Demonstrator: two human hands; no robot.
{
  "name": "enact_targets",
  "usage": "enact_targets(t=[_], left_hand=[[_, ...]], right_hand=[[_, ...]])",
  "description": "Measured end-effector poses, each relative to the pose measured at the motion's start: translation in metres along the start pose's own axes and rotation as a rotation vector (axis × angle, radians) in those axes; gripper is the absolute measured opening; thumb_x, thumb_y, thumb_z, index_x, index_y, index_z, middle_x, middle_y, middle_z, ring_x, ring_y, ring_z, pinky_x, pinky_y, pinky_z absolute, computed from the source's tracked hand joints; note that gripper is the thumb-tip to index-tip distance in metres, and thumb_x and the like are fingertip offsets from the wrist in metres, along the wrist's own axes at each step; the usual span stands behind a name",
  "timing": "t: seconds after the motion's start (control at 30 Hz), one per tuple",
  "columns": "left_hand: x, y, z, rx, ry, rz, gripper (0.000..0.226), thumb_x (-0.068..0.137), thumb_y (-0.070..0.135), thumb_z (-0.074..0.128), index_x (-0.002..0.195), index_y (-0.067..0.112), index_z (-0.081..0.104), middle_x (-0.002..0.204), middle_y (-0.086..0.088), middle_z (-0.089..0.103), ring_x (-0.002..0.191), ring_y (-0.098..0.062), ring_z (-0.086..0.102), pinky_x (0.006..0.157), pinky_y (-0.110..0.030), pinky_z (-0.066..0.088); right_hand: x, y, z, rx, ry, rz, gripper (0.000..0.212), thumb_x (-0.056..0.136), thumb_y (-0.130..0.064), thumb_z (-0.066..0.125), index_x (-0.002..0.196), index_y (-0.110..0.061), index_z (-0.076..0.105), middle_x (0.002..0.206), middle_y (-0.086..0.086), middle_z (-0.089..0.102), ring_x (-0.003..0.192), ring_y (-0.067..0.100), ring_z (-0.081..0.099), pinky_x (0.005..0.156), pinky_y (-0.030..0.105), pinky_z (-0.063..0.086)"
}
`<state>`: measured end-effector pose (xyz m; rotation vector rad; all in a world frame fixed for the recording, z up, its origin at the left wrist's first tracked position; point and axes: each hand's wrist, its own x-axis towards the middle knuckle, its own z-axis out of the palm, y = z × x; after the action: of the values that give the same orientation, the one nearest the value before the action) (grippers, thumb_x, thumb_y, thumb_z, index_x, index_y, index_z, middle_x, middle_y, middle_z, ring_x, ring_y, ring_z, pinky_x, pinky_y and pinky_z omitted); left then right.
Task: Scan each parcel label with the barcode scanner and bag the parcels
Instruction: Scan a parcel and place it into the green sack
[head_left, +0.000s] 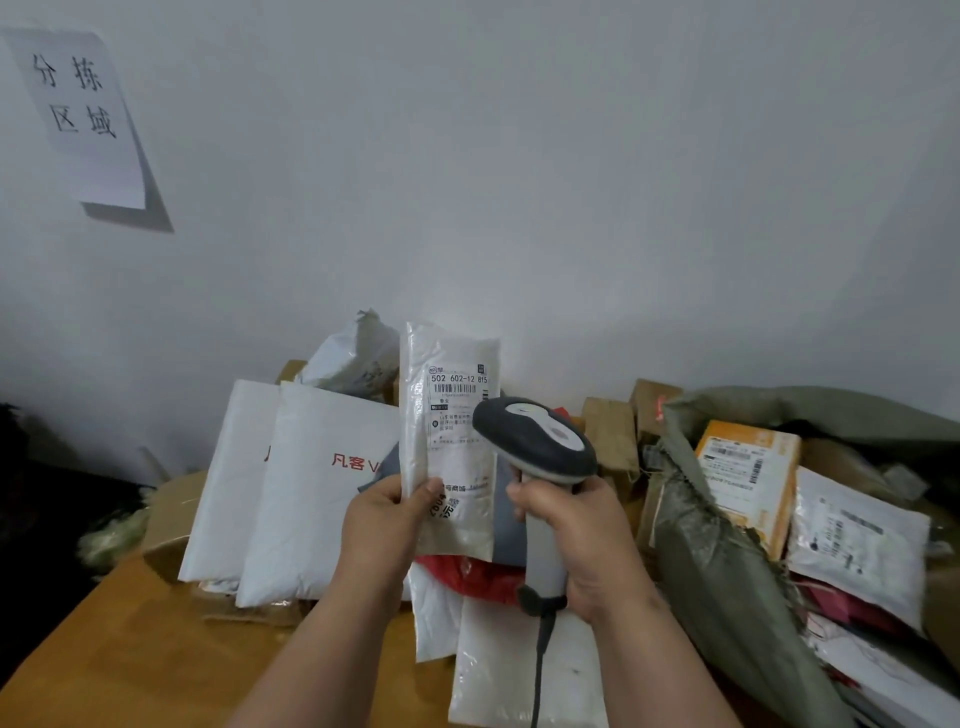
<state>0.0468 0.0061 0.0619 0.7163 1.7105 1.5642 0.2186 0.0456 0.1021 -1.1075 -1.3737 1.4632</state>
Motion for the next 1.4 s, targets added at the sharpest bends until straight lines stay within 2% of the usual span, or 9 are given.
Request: enact_targets(t=[0.2, 0.37, 0.43, 0.6, 0.77, 1.1, 1.17, 1.3, 1.4], left_hand=[[-0.002, -0.002, -0.008, -0.042, -0.002, 0.017, 0.006, 0.090, 0.023, 0.071, 0.087, 0.021, 0.076, 0.080, 0.005, 0.077, 0.083, -0.019, 0.072, 0.067, -0.030, 0.054], [-0.005, -0.001, -0.011, -0.053, -0.006, 0.025, 0.005, 0.090, 0.025, 0.070, 0.087, 0.025, 0.074, 0.079, 0.011, 0.076, 0.085, -0.016, 0.070, 0.065, -0.027, 0.050], [-0.006, -0.001, -0.013, -0.053, -0.005, 0.028, 0.004, 0.090, 0.024, 0.070, 0.088, 0.024, 0.074, 0.078, 0.011, 0.076, 0.084, -0.015, 0.070, 0.064, -0.025, 0.049], [-0.008, -0.001, -0.019, -0.068, -0.007, 0.031, 0.005, 0.089, 0.023, 0.071, 0.086, 0.023, 0.075, 0.078, 0.007, 0.076, 0.084, -0.017, 0.070, 0.066, -0.027, 0.051], [-0.010, -0.001, -0.022, -0.068, -0.011, 0.028, 0.005, 0.089, 0.024, 0.072, 0.085, 0.023, 0.075, 0.078, 0.009, 0.076, 0.083, -0.015, 0.070, 0.065, -0.026, 0.050], [-0.014, 0.002, -0.023, -0.053, -0.064, 0.034, 0.004, 0.089, 0.024, 0.072, 0.087, 0.023, 0.075, 0.078, 0.007, 0.076, 0.083, -0.016, 0.070, 0.065, -0.026, 0.051], [-0.013, 0.003, -0.022, -0.046, -0.080, 0.044, 0.003, 0.089, 0.024, 0.071, 0.087, 0.025, 0.074, 0.082, 0.004, 0.076, 0.087, -0.018, 0.070, 0.070, -0.030, 0.054], [-0.013, 0.006, -0.017, -0.036, -0.122, 0.052, 0.007, 0.090, 0.025, 0.071, 0.095, 0.022, 0.074, 0.090, 0.002, 0.076, 0.091, -0.022, 0.070, 0.078, -0.039, 0.057], [-0.018, 0.009, -0.002, -0.061, -0.155, 0.037, 0.012, 0.089, 0.022, 0.071, 0.100, 0.017, 0.075, 0.086, 0.002, 0.077, 0.088, -0.023, 0.071, 0.077, -0.042, 0.058]], right_hand=[[-0.013, -0.009, 0.012, -0.024, -0.002, -0.025, 0.045, 0.044, -0.047, 0.072, 0.085, -0.029, 0.075, 0.110, 0.005, 0.068, 0.111, 0.031, 0.059, 0.099, 0.058, 0.049], [-0.018, -0.012, 0.014, -0.033, -0.029, -0.040, 0.037, 0.050, -0.038, 0.073, 0.084, -0.025, 0.075, 0.094, -0.003, 0.073, 0.105, 0.028, 0.062, 0.099, 0.059, 0.049], [-0.020, -0.013, 0.015, -0.034, -0.023, -0.041, 0.040, 0.048, -0.041, 0.073, 0.084, -0.024, 0.075, 0.093, -0.003, 0.073, 0.105, 0.029, 0.062, 0.098, 0.059, 0.049], [-0.024, -0.016, 0.019, -0.028, -0.003, -0.039, 0.029, 0.056, -0.031, 0.073, 0.083, -0.019, 0.074, 0.092, -0.003, 0.074, 0.105, 0.027, 0.062, 0.098, 0.059, 0.049], [-0.030, -0.018, 0.023, -0.015, 0.011, -0.030, 0.031, 0.056, -0.029, 0.073, 0.084, -0.016, 0.074, 0.094, -0.001, 0.074, 0.106, 0.028, 0.062, 0.100, 0.059, 0.048], [-0.034, -0.018, 0.022, 0.008, 0.047, -0.027, 0.033, 0.058, -0.028, 0.072, 0.088, -0.016, 0.074, 0.082, -0.003, 0.073, 0.095, 0.025, 0.063, 0.087, 0.047, 0.051], [-0.035, -0.017, 0.021, 0.017, 0.056, -0.024, 0.034, 0.058, -0.028, 0.071, 0.091, -0.018, 0.073, 0.080, -0.003, 0.071, 0.092, 0.023, 0.064, 0.080, 0.040, 0.050], [-0.039, -0.018, 0.016, 0.022, 0.069, -0.032, 0.034, 0.059, -0.027, 0.071, 0.092, -0.021, 0.073, 0.077, -0.013, 0.071, 0.085, 0.010, 0.064, 0.071, 0.025, 0.047], [-0.043, -0.013, 0.003, 0.053, 0.160, -0.009, 0.046, 0.058, -0.026, 0.073, 0.102, -0.014, 0.073, 0.089, -0.006, 0.074, 0.094, 0.017, 0.067, 0.079, 0.034, 0.053]])
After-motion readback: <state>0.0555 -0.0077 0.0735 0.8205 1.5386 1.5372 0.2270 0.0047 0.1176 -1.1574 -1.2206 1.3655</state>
